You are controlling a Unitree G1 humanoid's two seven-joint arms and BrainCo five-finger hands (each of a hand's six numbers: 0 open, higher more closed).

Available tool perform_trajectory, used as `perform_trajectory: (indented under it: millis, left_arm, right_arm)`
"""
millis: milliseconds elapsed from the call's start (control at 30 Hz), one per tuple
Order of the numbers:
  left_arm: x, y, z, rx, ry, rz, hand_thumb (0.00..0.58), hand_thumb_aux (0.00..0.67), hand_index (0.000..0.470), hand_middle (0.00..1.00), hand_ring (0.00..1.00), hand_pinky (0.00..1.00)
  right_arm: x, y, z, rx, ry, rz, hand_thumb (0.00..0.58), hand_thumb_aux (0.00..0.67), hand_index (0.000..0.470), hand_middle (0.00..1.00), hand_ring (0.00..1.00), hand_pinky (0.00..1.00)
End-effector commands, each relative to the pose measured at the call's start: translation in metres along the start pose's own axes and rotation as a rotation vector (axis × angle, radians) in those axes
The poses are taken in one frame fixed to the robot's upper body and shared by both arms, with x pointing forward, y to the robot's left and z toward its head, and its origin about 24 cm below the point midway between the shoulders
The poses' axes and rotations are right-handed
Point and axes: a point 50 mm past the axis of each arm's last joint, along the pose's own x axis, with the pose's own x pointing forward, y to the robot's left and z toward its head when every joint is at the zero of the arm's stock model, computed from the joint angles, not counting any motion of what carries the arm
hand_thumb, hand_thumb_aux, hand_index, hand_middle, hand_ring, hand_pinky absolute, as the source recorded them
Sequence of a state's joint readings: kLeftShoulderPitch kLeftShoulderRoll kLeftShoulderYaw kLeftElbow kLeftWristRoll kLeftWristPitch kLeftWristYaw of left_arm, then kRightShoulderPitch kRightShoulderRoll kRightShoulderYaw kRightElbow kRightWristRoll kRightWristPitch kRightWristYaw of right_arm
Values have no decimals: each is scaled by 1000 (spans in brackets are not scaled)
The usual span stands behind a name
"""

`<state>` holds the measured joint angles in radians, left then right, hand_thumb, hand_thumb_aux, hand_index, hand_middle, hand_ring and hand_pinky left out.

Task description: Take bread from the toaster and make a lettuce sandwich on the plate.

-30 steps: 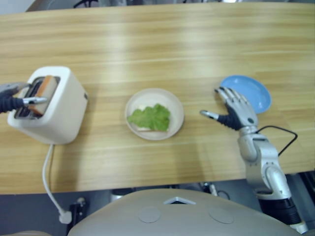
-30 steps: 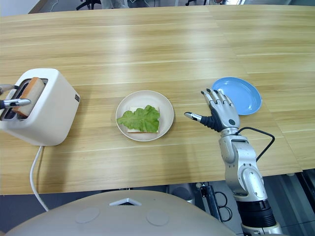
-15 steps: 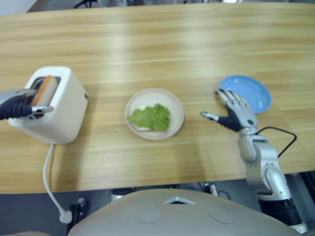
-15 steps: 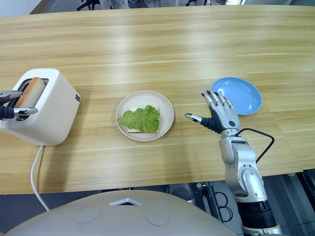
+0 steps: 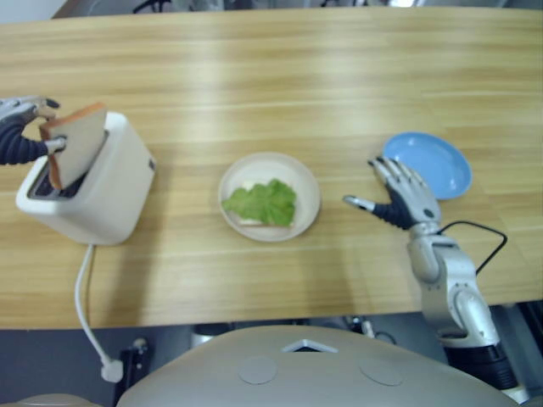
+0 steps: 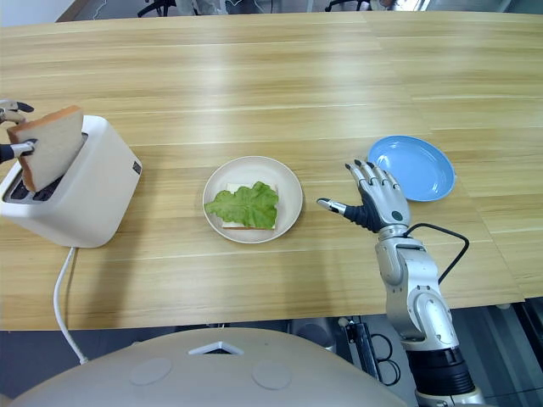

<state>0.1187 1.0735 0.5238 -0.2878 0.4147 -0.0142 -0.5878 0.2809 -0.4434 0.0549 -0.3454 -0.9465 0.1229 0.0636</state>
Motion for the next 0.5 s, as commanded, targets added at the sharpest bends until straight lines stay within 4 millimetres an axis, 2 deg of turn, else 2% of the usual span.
perform_trajectory:
  millis: [33,267,500]
  left_arm:
    - [-3,23,16,-46,-104,145,580,670,460,1000,1000,1000]
    - [-13,72,24,-170,-190,483,580,670,460,1000,1000,1000]
    - [-4,60,38,-300,-286,471,580,670,460,1000,1000,1000]
  right_arm:
    - [-2,10,0,-1,9,38,0,0,0,0,0,0]
    - [-1,13,1,10,9,40,0,0,0,0,0,0]
    - [-1,15,1,18,13,44,0,0,0,0,0,0]
